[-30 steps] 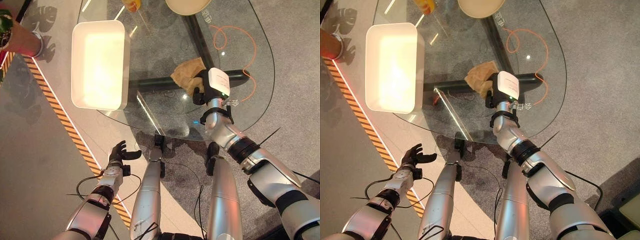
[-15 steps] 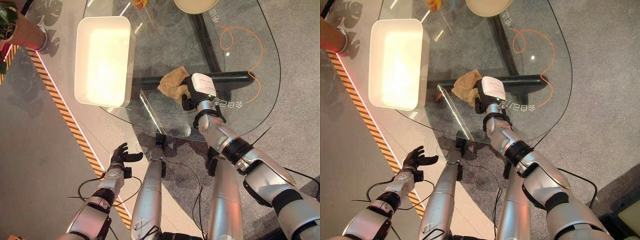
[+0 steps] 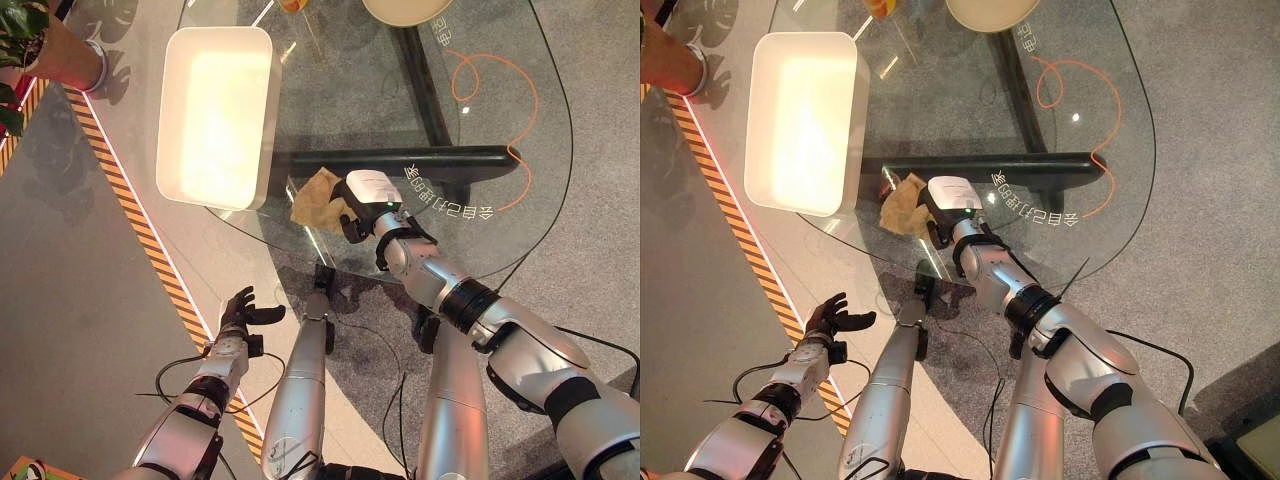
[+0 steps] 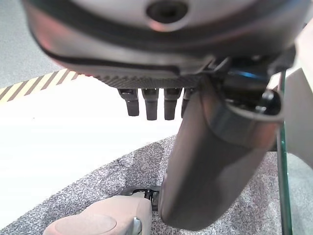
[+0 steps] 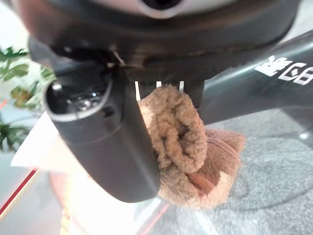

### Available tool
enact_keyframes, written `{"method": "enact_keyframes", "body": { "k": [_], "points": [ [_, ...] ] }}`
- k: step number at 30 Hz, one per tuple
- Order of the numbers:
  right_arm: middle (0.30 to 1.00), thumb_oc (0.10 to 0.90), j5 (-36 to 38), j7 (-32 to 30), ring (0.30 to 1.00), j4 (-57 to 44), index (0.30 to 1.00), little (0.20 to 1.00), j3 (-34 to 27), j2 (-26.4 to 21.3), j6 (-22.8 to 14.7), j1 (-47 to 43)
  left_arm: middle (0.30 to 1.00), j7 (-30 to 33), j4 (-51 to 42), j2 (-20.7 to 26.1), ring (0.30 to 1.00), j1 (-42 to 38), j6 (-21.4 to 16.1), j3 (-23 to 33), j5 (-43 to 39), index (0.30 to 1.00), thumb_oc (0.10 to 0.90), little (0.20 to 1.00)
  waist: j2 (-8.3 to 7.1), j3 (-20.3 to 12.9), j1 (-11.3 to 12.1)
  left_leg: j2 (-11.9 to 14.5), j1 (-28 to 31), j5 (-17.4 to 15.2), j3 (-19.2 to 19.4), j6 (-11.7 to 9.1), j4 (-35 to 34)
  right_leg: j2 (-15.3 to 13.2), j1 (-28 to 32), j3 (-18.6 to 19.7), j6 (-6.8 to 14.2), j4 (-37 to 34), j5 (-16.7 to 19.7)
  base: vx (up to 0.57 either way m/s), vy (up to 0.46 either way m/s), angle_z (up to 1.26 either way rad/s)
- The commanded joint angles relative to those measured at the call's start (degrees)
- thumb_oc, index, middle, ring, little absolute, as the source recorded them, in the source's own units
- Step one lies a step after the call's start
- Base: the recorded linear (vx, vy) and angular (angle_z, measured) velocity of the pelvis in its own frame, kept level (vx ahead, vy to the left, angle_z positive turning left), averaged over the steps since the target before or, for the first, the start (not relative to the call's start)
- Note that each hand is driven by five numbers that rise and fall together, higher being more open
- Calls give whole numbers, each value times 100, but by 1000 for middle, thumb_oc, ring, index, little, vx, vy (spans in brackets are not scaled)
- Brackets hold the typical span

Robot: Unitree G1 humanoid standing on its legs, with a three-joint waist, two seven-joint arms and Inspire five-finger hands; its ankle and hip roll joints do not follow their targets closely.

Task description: Wipe the table with a cloth and put it in the basket.

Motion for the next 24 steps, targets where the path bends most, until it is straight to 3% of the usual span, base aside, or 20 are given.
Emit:
{"method": "enact_keyframes", "body": {
  "k": [1, 12, 24],
  "points": [
    [300, 100, -53, 18, 300, -117, 300, 200, 87, 620, -790, -816, 900, 165, 29, 130, 900, -130, 80, -170, 29, 900, 800, 900, 242, -57, 100, -804, -101, -900, 540, 754, 1018, 102, 234, -158, 86, -1468, 1082, 0, 0, 0],
    [300, 100, -116, -118, 300, 197, 300, 200, 88, 524, -976, -859, 900, 67, 89, 196, 900, -232, 112, -210, -39, 900, 800, 900, 273, -57, 113, -833, -121, -899, 529, 770, 1047, 93, 187, -157, 99, -1422, 1101, 0, 0, 0],
    [300, 100, 166, -2199, 300, 1423, 300, 200, -568, -321, -1149, -1401, 900, 20, 193, 272, 900, -143, -50, -218, -24, 900, 800, 900, 258, -57, 188, -768, -190, -928, 492, 823, 1087, 67, 160, -221, 160, -1386, 1144, 3, -5, 2]
  ]
}}
